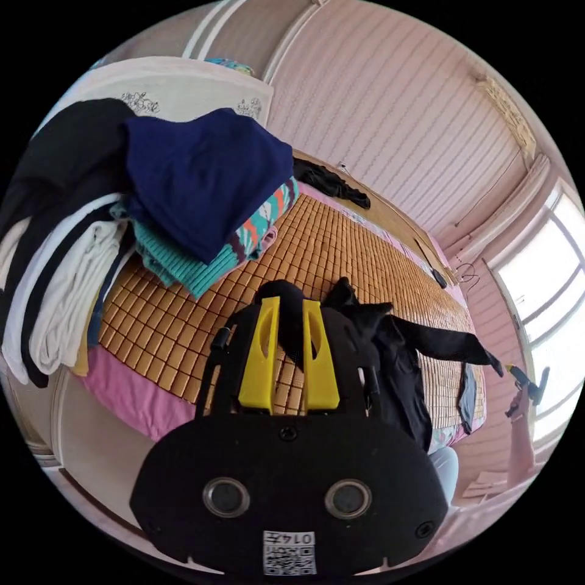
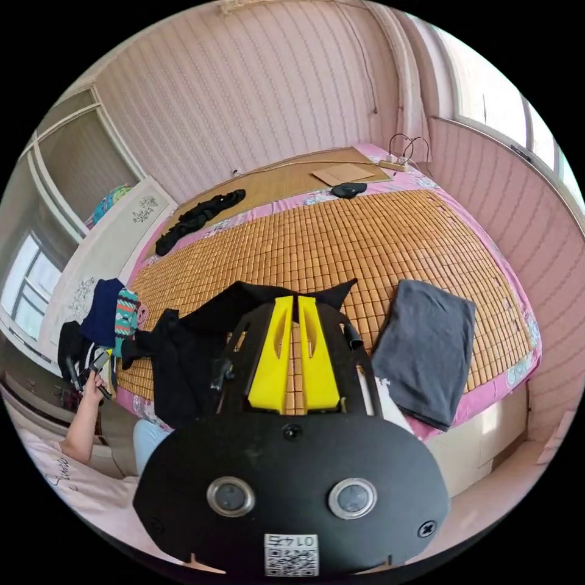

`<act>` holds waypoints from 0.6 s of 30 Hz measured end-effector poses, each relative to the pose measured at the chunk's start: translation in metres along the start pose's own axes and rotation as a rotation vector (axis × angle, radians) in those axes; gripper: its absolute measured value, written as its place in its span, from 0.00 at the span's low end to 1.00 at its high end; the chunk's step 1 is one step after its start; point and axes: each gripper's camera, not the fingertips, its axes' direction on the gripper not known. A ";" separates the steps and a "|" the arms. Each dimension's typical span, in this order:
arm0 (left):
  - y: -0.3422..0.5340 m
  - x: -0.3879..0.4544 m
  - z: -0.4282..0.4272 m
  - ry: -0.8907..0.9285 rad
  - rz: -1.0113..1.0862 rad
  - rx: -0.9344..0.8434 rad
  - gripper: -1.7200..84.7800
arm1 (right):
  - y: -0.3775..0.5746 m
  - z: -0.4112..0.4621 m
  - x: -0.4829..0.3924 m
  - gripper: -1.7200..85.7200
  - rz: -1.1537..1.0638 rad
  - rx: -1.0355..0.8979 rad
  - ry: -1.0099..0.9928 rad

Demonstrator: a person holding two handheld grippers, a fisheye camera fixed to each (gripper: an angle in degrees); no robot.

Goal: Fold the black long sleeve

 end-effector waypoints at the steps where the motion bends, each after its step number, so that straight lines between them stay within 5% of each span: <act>1: 0.005 -0.002 0.000 0.019 0.005 -0.020 0.09 | 0.010 0.003 0.008 0.09 0.036 -0.010 -0.011; 9: 0.108 0.059 0.055 0.125 0.296 -0.452 0.12 | 0.149 0.117 -0.040 0.17 -0.055 -0.621 -0.240; 14: 0.121 0.092 0.104 -0.010 0.450 -0.615 0.08 | 0.173 0.124 -0.055 0.06 -0.058 -0.610 -0.111; 18: 0.113 0.098 0.097 0.075 0.439 -0.658 0.01 | 0.157 0.109 -0.049 0.03 -0.064 -0.602 -0.291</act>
